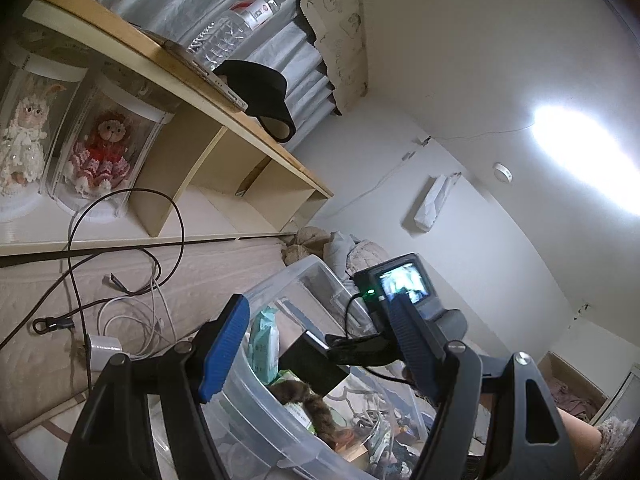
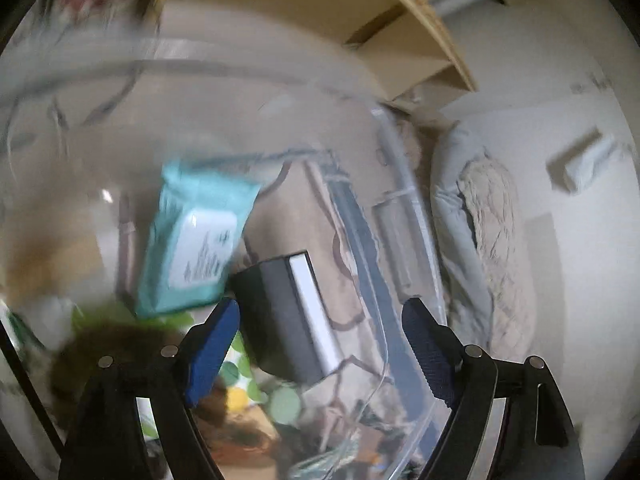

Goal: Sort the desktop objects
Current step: 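Lower the black box into the storage box and open the right gripper, then withdraw the right gripper from the storage box toward the bed pile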

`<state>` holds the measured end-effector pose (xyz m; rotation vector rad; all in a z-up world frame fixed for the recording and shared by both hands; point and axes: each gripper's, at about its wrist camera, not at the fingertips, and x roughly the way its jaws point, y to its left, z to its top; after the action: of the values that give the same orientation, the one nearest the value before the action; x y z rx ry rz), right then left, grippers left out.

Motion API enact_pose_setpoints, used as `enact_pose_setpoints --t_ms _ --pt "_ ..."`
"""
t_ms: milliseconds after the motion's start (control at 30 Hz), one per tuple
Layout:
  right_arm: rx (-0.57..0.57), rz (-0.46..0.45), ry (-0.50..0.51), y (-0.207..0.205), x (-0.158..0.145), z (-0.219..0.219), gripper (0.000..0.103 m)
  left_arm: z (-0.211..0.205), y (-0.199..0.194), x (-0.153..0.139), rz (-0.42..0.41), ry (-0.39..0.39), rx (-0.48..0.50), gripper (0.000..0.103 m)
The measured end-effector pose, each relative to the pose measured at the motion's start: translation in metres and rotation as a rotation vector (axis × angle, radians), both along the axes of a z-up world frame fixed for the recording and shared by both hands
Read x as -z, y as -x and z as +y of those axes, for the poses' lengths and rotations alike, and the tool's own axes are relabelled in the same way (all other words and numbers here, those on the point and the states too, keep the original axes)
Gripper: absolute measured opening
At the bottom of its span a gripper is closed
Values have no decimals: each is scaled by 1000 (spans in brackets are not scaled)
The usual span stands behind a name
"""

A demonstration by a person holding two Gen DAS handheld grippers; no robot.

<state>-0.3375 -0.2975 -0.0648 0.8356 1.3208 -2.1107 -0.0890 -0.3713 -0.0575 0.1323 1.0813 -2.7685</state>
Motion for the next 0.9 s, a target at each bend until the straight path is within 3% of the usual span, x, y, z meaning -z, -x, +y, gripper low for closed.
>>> enact_pose_setpoints --t_ms 67,100,233,600,900 --pt "1 -4 2 -1 -7 8 80 0 0 0 1 -3 0 73" --pt "1 -6 -2 -2 -6 11 72 0 0 0 0 -3 2 73" --pt "-2 -36 35 -12 -9 16 59 4 1 -3 -8 16 5 73" --pt "-21 -184 470 -51 -29 70 59 19 3 -12 -68 110 -26 73" --pt "-19 -270 718 -73 -41 115 59 42 15 -19 -149 227 -21 73"
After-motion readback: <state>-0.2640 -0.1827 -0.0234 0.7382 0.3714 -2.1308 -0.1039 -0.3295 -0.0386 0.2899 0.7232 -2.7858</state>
